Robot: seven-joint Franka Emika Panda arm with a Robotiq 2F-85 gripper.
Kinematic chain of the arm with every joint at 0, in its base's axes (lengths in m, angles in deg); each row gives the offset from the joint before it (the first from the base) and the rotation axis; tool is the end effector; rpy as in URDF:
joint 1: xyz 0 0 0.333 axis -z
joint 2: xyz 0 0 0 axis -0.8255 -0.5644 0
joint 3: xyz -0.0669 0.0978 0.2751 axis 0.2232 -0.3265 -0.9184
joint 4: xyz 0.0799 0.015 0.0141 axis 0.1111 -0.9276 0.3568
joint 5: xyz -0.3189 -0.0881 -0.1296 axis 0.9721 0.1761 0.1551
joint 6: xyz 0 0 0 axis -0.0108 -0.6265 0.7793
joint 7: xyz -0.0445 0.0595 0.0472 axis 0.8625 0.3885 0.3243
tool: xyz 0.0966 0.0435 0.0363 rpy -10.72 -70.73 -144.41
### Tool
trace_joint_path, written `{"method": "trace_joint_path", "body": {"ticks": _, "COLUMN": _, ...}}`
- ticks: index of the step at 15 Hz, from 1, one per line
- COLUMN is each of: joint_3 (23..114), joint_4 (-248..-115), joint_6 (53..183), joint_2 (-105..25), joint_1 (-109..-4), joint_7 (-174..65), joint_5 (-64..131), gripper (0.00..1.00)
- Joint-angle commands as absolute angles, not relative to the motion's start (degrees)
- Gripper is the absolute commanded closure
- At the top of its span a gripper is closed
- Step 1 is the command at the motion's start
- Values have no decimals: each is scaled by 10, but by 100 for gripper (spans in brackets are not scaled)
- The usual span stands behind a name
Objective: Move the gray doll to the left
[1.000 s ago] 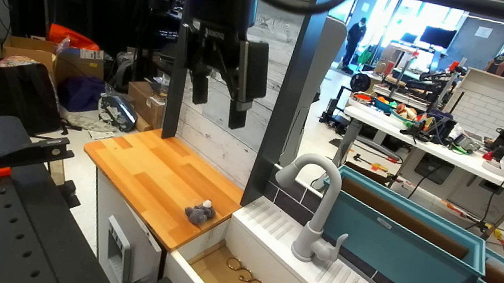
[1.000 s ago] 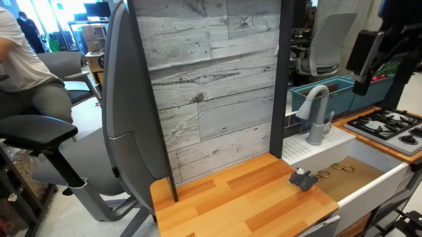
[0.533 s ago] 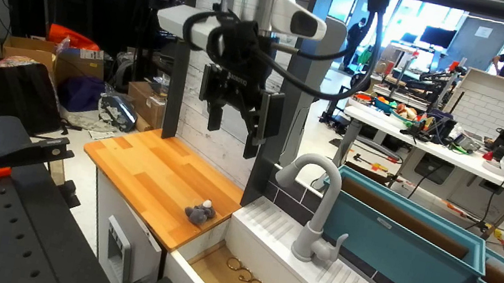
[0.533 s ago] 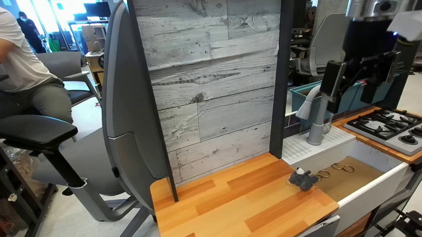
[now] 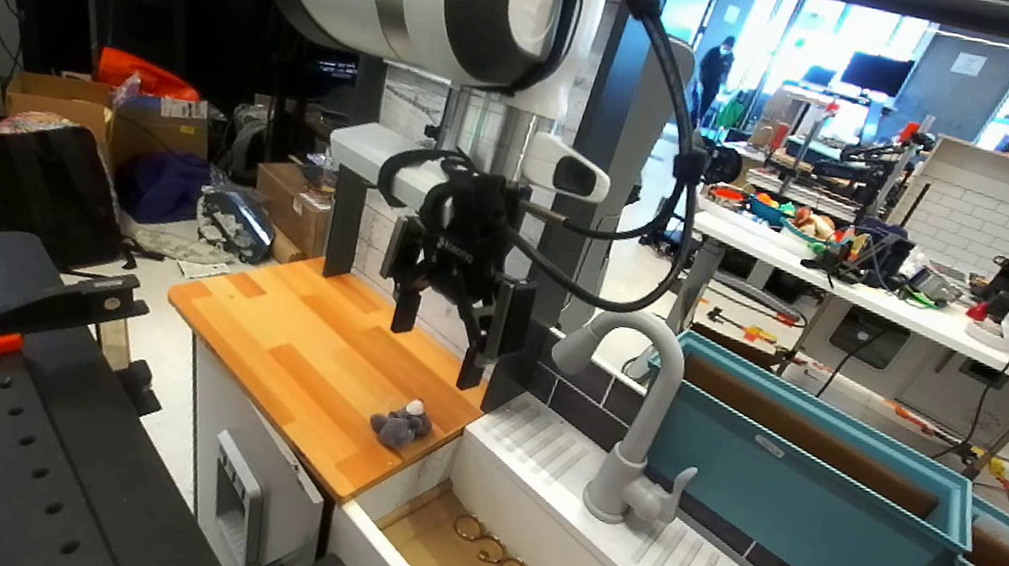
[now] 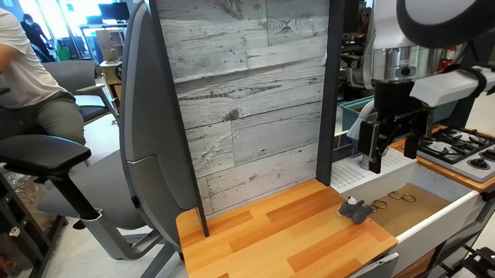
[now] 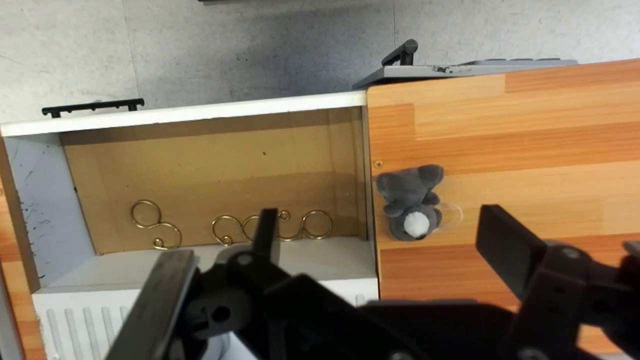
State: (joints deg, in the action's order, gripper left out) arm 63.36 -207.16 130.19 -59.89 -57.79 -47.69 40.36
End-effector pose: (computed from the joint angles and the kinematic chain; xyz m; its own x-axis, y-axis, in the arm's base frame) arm 0.5381 0.0325 0.1242 0.9924 -0.0084 -0.1227 0.0021 -0.9963 0.0855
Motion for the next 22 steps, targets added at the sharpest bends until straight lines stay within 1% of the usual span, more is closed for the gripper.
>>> {"method": "trace_joint_path", "body": {"ticks": 1, "joint_3": 643, "joint_4": -1997, "joint_6": 1247, "joint_2": -664, "joint_1": -592, "joint_7": -500, "joint_5": 382, "gripper": 0}}
{"method": "trace_joint_path", "body": {"ticks": 8, "joint_3": 641, "joint_4": -1911, "joint_6": 1218, "joint_2": -754, "joint_1": -598, "joint_7": -510, "joint_5": 382, "gripper": 0}}
{"method": "trace_joint_path", "body": {"ticks": 17, "joint_3": 644, "joint_4": -1847, "joint_6": 1193, "joint_2": -824, "joint_1": -627, "joint_7": -527, "joint_5": 394, "gripper": 0}}
{"method": "trace_joint_path", "body": {"ticks": 18, "joint_3": 650, "joint_4": -1847, "joint_6": 1200, "joint_2": -828, "joint_1": -636, "joint_7": -526, "joint_5": 402, "gripper": 25}}
{"method": "trace_joint_path", "body": {"ticks": 19, "joint_3": 655, "joint_4": -1851, "joint_6": 1206, "joint_2": -830, "joint_1": -643, "joint_7": -526, "joint_5": 410, "gripper": 26}}
{"method": "trace_joint_path", "body": {"ticks": 22, "joint_3": 666, "joint_4": -1859, "joint_6": 1216, "joint_2": -833, "joint_1": -662, "joint_7": -527, "joint_5": 427, "gripper": 51}}
